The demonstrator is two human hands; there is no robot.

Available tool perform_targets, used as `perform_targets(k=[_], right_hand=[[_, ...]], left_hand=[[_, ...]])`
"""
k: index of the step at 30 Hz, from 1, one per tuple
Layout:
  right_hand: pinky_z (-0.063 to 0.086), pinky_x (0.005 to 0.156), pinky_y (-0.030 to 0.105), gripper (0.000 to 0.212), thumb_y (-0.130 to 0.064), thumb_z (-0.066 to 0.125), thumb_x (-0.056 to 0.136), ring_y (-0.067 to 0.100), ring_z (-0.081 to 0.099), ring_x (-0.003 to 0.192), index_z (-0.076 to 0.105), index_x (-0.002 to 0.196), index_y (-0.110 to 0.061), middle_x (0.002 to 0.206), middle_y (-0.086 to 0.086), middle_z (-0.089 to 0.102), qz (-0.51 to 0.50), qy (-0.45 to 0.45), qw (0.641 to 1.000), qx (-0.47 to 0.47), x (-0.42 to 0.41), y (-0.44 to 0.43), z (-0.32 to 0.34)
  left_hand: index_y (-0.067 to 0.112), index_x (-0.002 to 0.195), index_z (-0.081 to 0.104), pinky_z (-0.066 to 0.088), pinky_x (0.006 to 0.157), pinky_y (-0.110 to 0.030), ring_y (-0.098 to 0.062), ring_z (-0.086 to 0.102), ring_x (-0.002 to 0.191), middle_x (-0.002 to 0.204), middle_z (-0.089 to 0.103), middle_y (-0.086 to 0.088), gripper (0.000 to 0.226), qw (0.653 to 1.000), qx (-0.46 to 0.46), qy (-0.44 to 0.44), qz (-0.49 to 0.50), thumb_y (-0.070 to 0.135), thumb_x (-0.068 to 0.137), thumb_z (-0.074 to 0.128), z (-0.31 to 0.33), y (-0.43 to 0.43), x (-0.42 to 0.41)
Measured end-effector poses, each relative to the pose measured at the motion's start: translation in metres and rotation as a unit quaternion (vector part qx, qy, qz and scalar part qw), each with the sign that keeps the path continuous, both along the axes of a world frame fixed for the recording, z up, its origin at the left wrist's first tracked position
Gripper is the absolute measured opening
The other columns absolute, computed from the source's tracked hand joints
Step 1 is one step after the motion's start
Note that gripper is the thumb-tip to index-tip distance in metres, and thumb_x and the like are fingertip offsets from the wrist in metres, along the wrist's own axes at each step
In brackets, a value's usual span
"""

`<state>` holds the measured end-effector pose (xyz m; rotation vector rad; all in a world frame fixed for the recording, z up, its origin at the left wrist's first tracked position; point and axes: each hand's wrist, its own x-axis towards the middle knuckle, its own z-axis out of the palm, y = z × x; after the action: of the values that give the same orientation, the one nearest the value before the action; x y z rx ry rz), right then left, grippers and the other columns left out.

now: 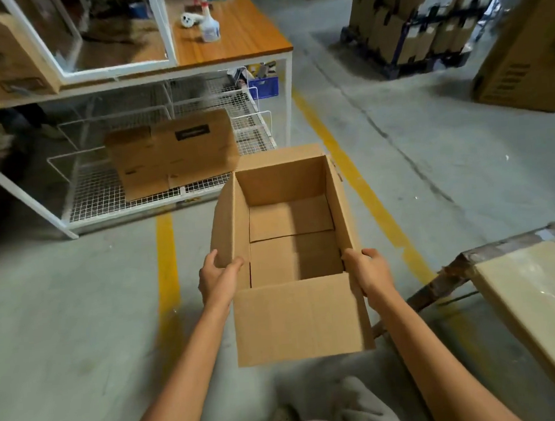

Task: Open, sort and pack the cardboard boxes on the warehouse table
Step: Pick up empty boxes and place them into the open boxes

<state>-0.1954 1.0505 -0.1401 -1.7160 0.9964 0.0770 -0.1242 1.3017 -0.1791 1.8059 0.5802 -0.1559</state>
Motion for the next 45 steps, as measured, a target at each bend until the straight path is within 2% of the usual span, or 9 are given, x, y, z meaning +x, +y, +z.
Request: perform_targets(k=[6, 16, 19, 25, 28, 33, 35, 39, 45], right_hand=[[0.053, 0.085, 0.045, 0.076, -0.052, 0.059, 0.061, 0.030, 0.062, 0.099, 0.056, 0.129, -0.017, 0.111, 0.008, 0.065, -0.031, -0.013, 0.999, 0.003, 0.062, -0.025, -0.006], [0.049, 0.085, 0.039, 0.065, -0.054, 0.058, 0.058, 0.027, 0.061, 0.099, 0.060, 0.115, -0.024, 0.106, 0.004, 0.066, -0.120, -0.057, 0.991, 0.018, 0.180, -0.130, 0.012], [0.054, 0.089, 0.048, 0.071, -0.059, 0.060, 0.055, 0.030, 0.067, 0.098, 0.067, 0.112, -0.016, 0.102, 0.007, 0.073, -0.140, -0.069, 0.988, -0.002, 0.206, -0.172, 0.008], [0.053, 0.090, 0.045, 0.063, -0.050, 0.061, 0.061, 0.025, 0.064, 0.095, 0.065, 0.116, -0.018, 0.099, 0.005, 0.071, -0.248, -0.084, 0.965, -0.013, 0.229, -0.240, 0.033], [0.054, 0.090, 0.046, 0.059, -0.052, 0.064, 0.063, 0.024, 0.066, 0.093, 0.068, 0.111, -0.018, 0.099, 0.005, 0.072, -0.294, -0.098, 0.950, -0.023, 0.242, -0.282, 0.031], [0.051, 0.077, 0.039, 0.048, -0.052, 0.064, 0.063, 0.024, 0.063, 0.085, 0.067, 0.097, -0.018, 0.086, 0.002, 0.069, -0.369, -0.101, 0.923, -0.040, 0.275, -0.356, 0.031], [0.052, 0.076, 0.041, 0.059, -0.055, 0.063, 0.060, 0.027, 0.065, 0.089, 0.069, 0.104, -0.015, 0.093, 0.007, 0.071, -0.408, -0.111, 0.905, -0.052, 0.288, -0.381, 0.041], [0.044, 0.064, 0.033, 0.062, -0.053, 0.063, 0.060, 0.017, 0.062, 0.073, 0.067, 0.108, -0.013, 0.096, 0.010, 0.065, -0.458, -0.142, 0.875, -0.075, 0.305, -0.424, 0.066], [0.050, 0.097, 0.049, 0.067, -0.049, 0.068, 0.074, 0.025, 0.060, 0.110, 0.057, 0.134, -0.020, 0.123, 0.006, 0.064, -0.552, -0.157, 0.805, -0.150, 0.294, -0.486, 0.106]], left_hand=[[0.018, 0.149, 0.042, 0.042, 0.105, -0.042, -0.030, 0.049, 0.131, 0.147, 0.050, -0.009, 0.072, 0.999, 0.017, -0.005, -0.031, 0.031, 0.086, 0.074, -0.005, -0.029, 0.071], [0.017, 0.134, 0.051, 0.050, 0.084, -0.037, -0.026, 0.063, 0.103, 0.120, 0.065, -0.007, 0.058, 0.995, -0.013, -0.004, -0.099, 0.035, 0.083, 0.071, 0.020, -0.148, 0.218], [0.022, 0.125, 0.059, 0.053, 0.089, -0.040, -0.023, 0.066, 0.099, 0.112, 0.070, -0.003, 0.068, 0.992, -0.042, -0.012, -0.122, 0.048, 0.063, 0.070, 0.032, -0.190, 0.258], [0.021, 0.139, 0.051, 0.051, 0.098, -0.051, -0.028, 0.062, 0.112, 0.130, 0.061, -0.006, 0.094, 0.973, -0.067, -0.016, -0.220, 0.058, 0.054, 0.072, 0.047, -0.294, 0.332], [0.018, 0.142, 0.048, 0.048, 0.102, -0.051, -0.028, 0.057, 0.118, 0.135, 0.054, -0.006, 0.082, 0.958, -0.069, -0.027, -0.277, 0.047, 0.071, 0.075, 0.052, -0.354, 0.364], [0.014, 0.139, 0.052, 0.052, 0.097, -0.045, -0.030, 0.062, 0.109, 0.126, 0.062, -0.012, 0.093, 0.927, -0.088, -0.040, -0.361, 0.050, 0.055, 0.069, 0.064, -0.463, 0.427], [0.015, 0.139, 0.053, 0.052, 0.097, -0.046, -0.030, 0.063, 0.109, 0.125, 0.063, -0.012, 0.100, 0.913, -0.100, -0.042, -0.393, 0.054, 0.049, 0.070, 0.074, -0.507, 0.451], [0.018, 0.139, 0.052, 0.051, 0.098, -0.045, -0.029, 0.062, 0.111, 0.123, 0.063, -0.010, 0.087, 0.875, -0.115, -0.057, -0.467, 0.047, 0.058, 0.069, 0.099, -0.594, 0.486], [0.018, 0.136, 0.054, 0.053, 0.095, -0.047, -0.030, 0.064, 0.109, 0.123, 0.065, -0.012, 0.086, 0.811, -0.150, -0.097, -0.557, 0.047, 0.056, 0.070, 0.130, -0.721, 0.493]])
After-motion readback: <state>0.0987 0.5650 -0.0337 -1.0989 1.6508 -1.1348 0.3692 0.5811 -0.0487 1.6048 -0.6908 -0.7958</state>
